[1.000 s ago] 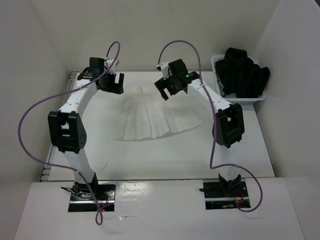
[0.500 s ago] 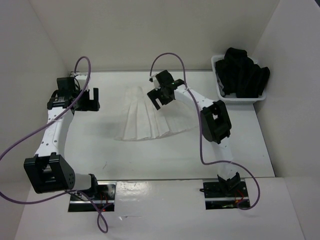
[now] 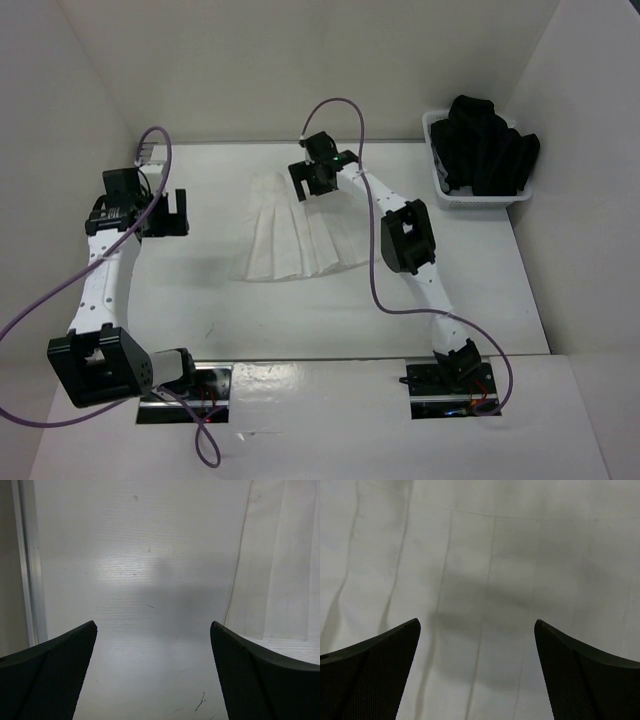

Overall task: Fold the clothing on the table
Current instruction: Flatten the skirt out

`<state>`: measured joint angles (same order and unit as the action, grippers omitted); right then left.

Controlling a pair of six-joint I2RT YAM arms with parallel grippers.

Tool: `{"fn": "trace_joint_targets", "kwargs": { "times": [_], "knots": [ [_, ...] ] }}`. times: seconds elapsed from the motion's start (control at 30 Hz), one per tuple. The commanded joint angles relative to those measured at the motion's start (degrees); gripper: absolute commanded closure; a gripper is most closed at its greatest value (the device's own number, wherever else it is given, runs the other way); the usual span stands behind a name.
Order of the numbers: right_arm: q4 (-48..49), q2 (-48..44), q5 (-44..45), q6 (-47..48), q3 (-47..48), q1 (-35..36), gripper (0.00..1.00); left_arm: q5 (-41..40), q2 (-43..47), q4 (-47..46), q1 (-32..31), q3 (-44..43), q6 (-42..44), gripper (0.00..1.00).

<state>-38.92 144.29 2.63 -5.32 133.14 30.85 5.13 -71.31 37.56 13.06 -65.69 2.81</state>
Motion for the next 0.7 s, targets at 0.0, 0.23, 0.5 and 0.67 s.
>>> {"fn": "trace_joint_targets", "kwargs": {
  "times": [0.0,0.23,0.5,0.67],
  "knots": [
    [-3.4,1.8,0.8,-2.4,1.8,-2.3,0.01,-0.4,1.7,1.1,0.8,-0.1,0.1,0.0],
    [-1.4,-0.5,2.1,-2.4,-4.4,-4.0,0.01,1.7,1.7,1.1,2.4,0.4,0.1,0.0],
    [0.8,-4.3,3.4,-6.3,-15.0,-4.5,0.01,2.9,1.2,1.1,2.4,0.4,0.1,0.0],
    [4.5,-11.2,2.4,-9.4,-28.2,-3.4,0.01,3.4,1.2,1.6,2.4,0.4,0.1,0.0]
  ]
}}
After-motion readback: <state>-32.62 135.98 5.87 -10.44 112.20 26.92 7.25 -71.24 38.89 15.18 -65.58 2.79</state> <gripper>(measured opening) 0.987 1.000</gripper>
